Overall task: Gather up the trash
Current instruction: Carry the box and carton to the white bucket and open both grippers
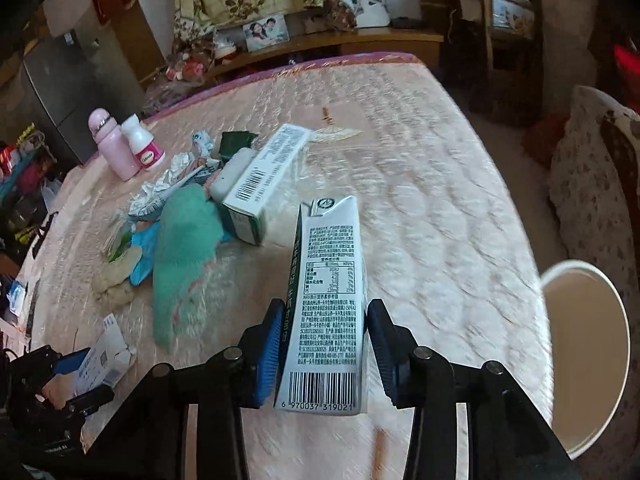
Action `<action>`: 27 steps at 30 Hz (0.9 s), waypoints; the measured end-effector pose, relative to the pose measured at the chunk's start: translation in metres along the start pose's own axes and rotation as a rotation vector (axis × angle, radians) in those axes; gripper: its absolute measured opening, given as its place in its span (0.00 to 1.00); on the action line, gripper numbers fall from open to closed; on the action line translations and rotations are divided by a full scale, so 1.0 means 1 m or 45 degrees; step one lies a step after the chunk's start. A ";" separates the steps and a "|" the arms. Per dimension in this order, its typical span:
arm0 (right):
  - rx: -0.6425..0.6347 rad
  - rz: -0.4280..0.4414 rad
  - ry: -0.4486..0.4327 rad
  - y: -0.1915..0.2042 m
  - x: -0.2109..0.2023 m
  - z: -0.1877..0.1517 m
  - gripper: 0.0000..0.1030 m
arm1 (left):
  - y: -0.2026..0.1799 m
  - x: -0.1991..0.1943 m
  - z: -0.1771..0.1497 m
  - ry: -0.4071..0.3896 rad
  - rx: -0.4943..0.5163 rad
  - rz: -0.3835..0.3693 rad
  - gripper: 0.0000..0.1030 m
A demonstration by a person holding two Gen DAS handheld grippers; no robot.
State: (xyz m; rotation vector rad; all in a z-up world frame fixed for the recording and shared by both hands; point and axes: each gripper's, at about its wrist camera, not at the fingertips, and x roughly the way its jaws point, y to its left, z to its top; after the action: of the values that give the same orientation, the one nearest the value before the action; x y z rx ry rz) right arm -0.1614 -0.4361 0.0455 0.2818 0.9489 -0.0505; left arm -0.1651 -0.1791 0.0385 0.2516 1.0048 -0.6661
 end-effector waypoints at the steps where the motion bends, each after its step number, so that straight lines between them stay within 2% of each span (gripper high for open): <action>1: 0.010 -0.002 -0.009 -0.007 -0.006 -0.005 0.39 | -0.009 -0.001 0.002 -0.007 0.010 -0.015 0.51; 8: 0.086 0.002 -0.042 -0.054 -0.042 -0.036 0.39 | -0.073 0.006 0.023 -0.020 0.109 -0.114 0.51; 15: 0.201 -0.084 -0.131 -0.116 -0.082 -0.055 0.39 | -0.145 0.027 0.058 -0.014 0.165 -0.240 0.51; 22: 0.377 -0.183 -0.117 -0.193 -0.092 -0.073 0.39 | -0.214 0.061 0.098 -0.012 0.205 -0.330 0.51; 27: 0.475 -0.222 -0.089 -0.234 -0.084 -0.082 0.39 | -0.254 0.089 0.121 0.005 0.171 -0.407 0.51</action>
State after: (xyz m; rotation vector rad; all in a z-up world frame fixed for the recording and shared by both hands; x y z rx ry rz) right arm -0.3148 -0.6463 0.0182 0.5371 0.8895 -0.3974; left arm -0.2069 -0.4709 0.0527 0.2107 1.0153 -1.0264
